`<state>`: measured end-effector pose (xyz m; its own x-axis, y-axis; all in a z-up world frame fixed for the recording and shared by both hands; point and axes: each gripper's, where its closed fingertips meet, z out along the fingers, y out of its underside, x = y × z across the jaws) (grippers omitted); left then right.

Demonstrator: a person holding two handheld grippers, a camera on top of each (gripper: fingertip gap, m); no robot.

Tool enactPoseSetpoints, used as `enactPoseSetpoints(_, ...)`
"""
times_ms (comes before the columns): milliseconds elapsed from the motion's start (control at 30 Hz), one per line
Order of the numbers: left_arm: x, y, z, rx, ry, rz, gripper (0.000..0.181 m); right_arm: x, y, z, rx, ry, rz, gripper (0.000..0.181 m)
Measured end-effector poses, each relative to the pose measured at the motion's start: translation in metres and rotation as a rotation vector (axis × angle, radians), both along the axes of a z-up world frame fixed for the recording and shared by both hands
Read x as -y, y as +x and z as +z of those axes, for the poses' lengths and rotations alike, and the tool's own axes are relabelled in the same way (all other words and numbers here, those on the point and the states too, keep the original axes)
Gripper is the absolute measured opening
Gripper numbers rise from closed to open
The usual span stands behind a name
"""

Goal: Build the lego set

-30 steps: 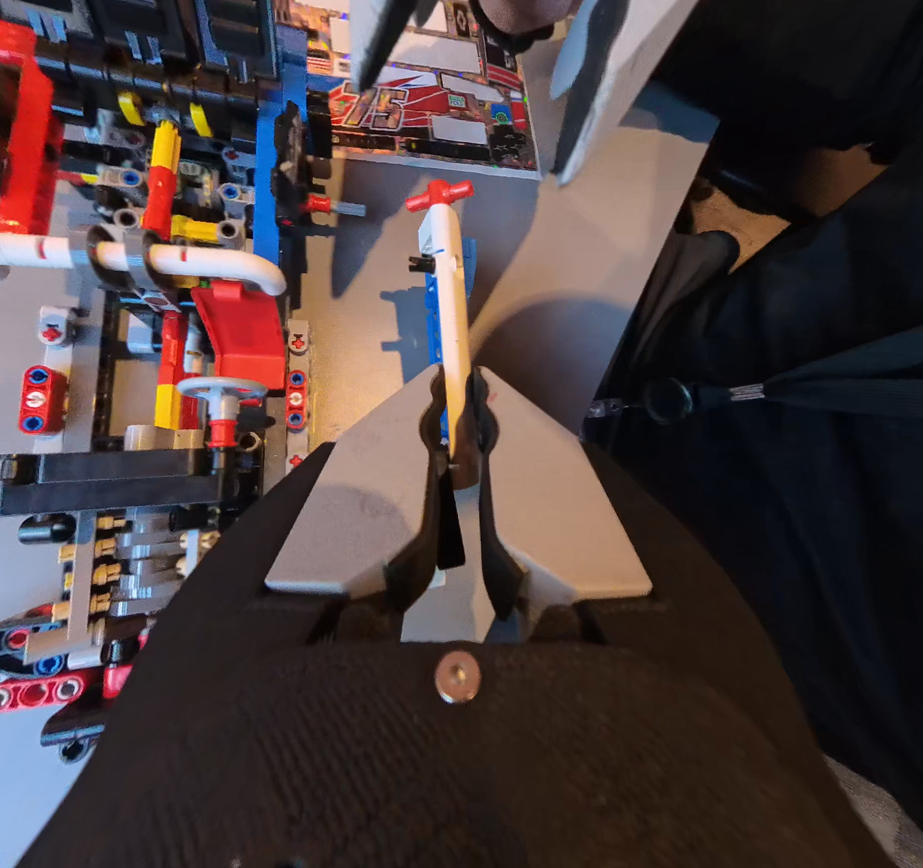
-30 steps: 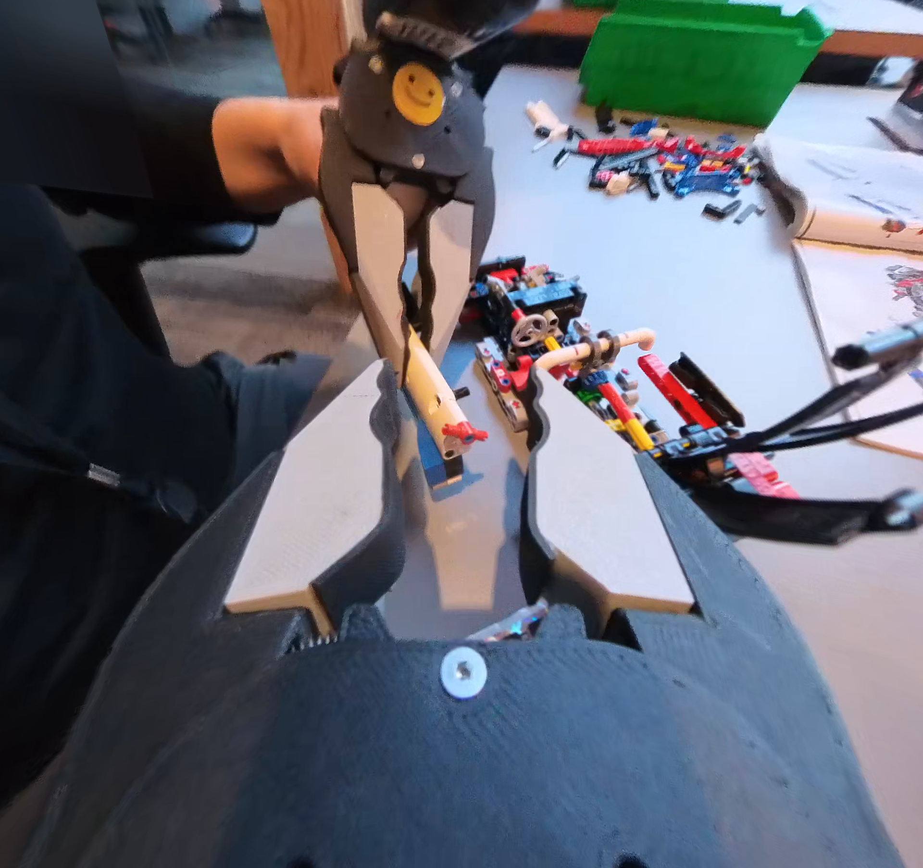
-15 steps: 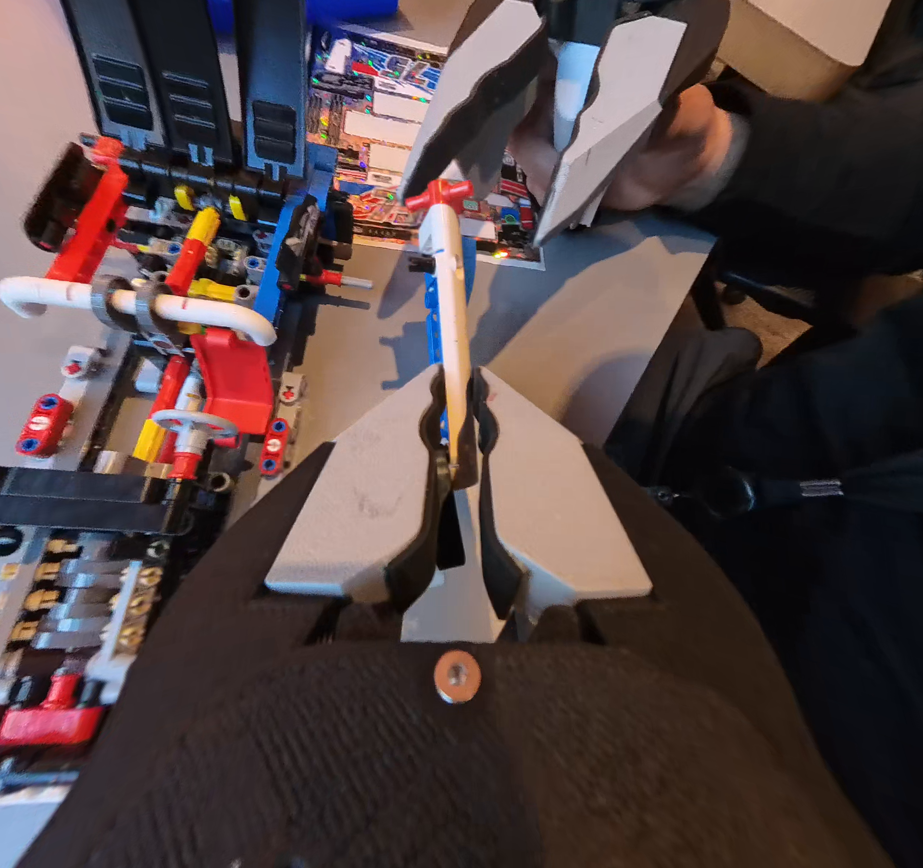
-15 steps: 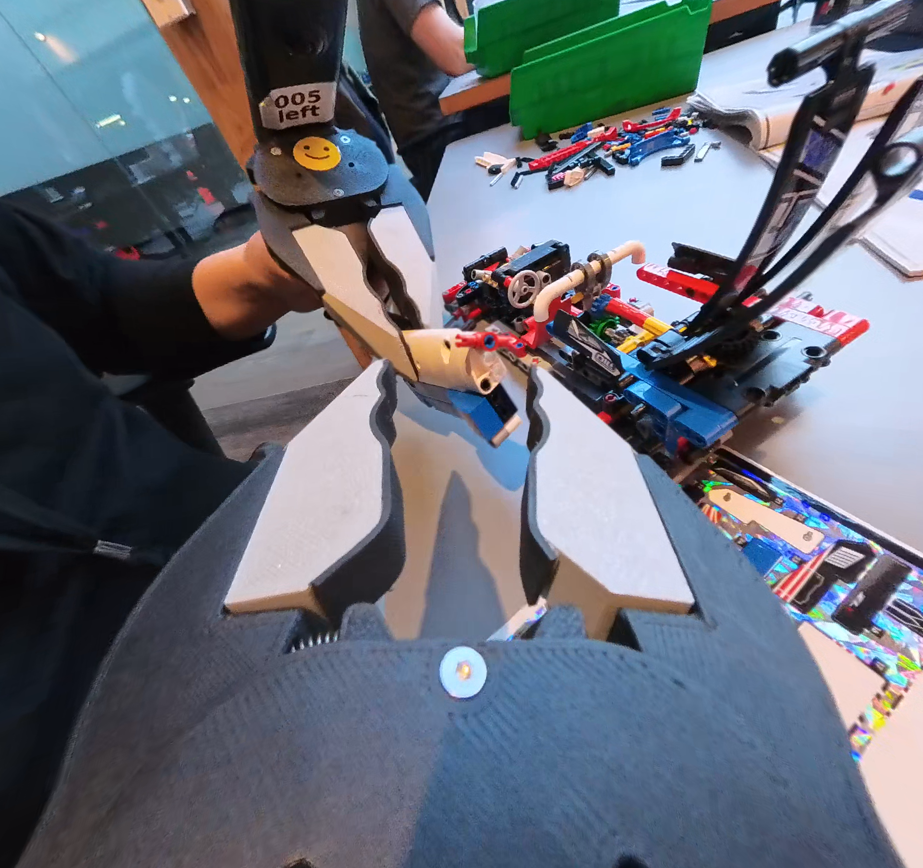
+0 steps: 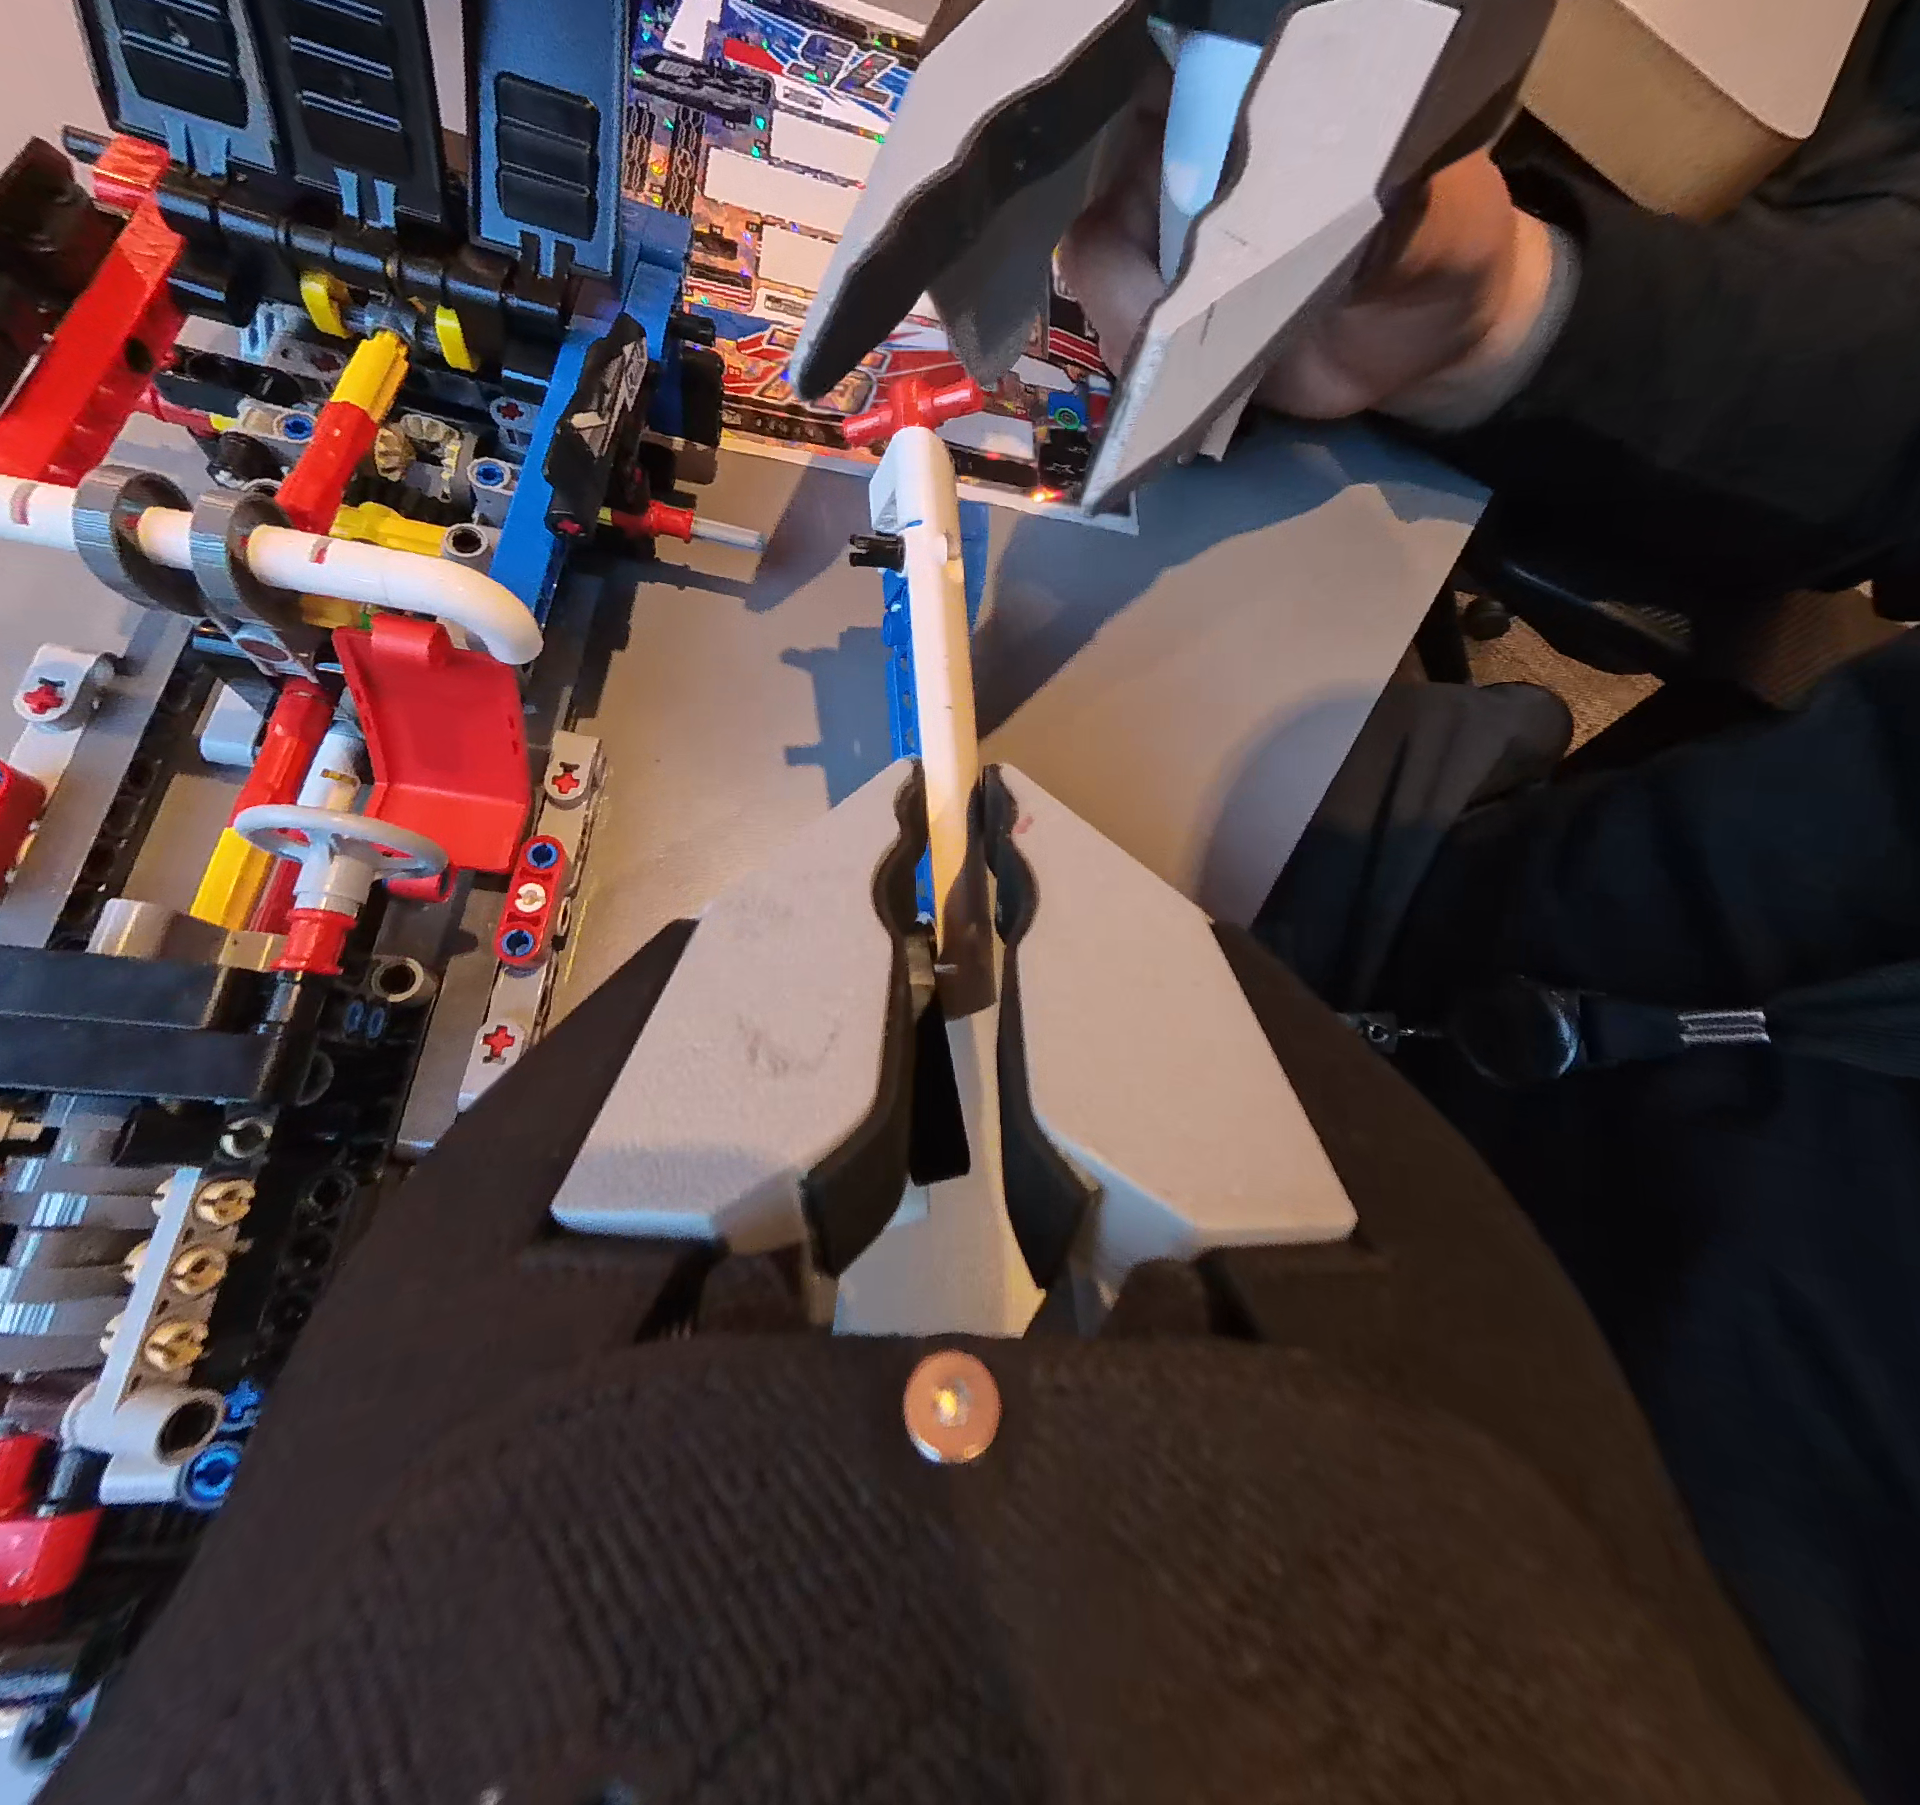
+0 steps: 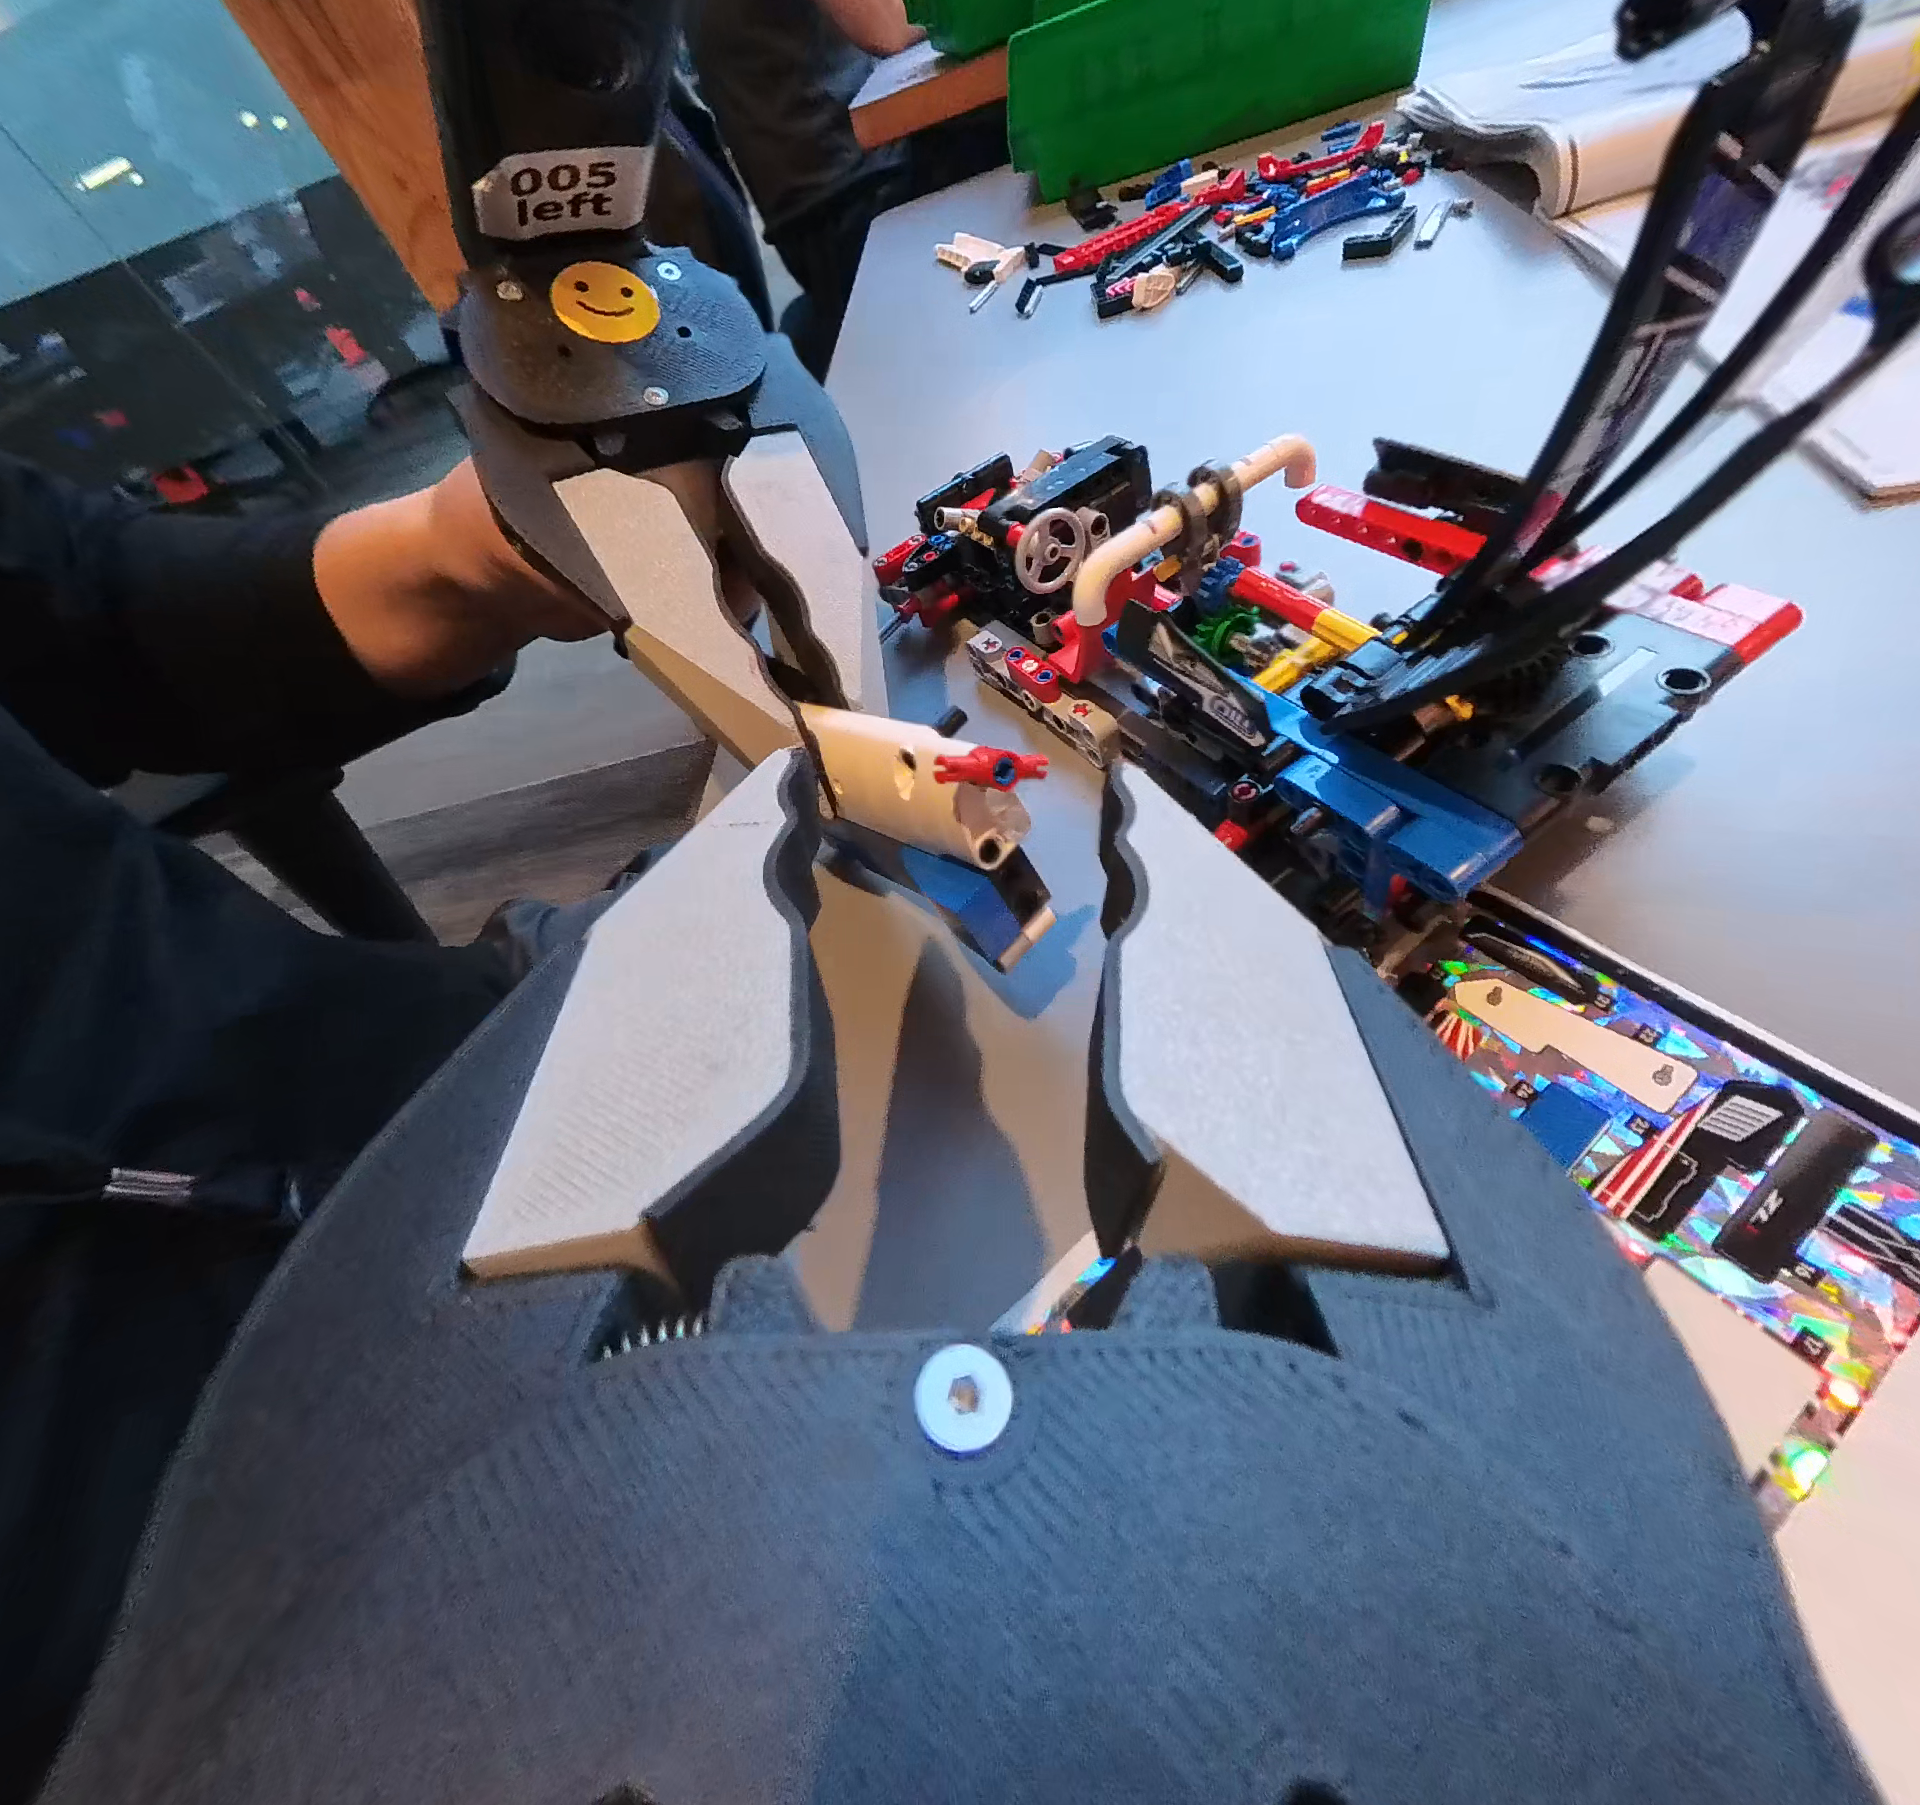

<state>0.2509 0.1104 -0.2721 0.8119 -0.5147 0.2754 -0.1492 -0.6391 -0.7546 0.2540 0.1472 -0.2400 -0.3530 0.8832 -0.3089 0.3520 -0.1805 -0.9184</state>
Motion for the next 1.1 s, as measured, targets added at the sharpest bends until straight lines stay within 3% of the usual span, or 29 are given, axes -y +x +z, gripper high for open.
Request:
enactPoseSetpoints(267, -0.004, 0.002, 0.024, 0.026, 0.133, -0.007, 0.007, -0.006, 0.001, 0.001, 0.022, -0.114, 0.012, 0.049)
enactPoseSetpoints(467, -0.005, 0.006, 0.043, 0.078, 0.230, -0.008, 0.007, 0.010, 0.006, 0.004, 0.035, -0.234, 0.130, 0.043)
enactPoseSetpoints(700, -0.005, 0.016, 0.038, 0.091, 0.222, -0.025, 0.007, 0.020, 0.006, 0.008, 0.017, -0.242, 0.169, 0.037)
enactPoseSetpoints(1000, -0.009, 0.030, 0.040, 0.264, 0.188, 0.001, 0.007, 0.017, 0.008, 0.033, -0.109, -0.320, 0.171, 0.026)
enactPoseSetpoints(1100, -0.010, 0.028, 0.036, 0.208, 0.166, 0.002, 0.015, 0.018, 0.009, 0.033, -0.117, -0.268, 0.163, 0.026)
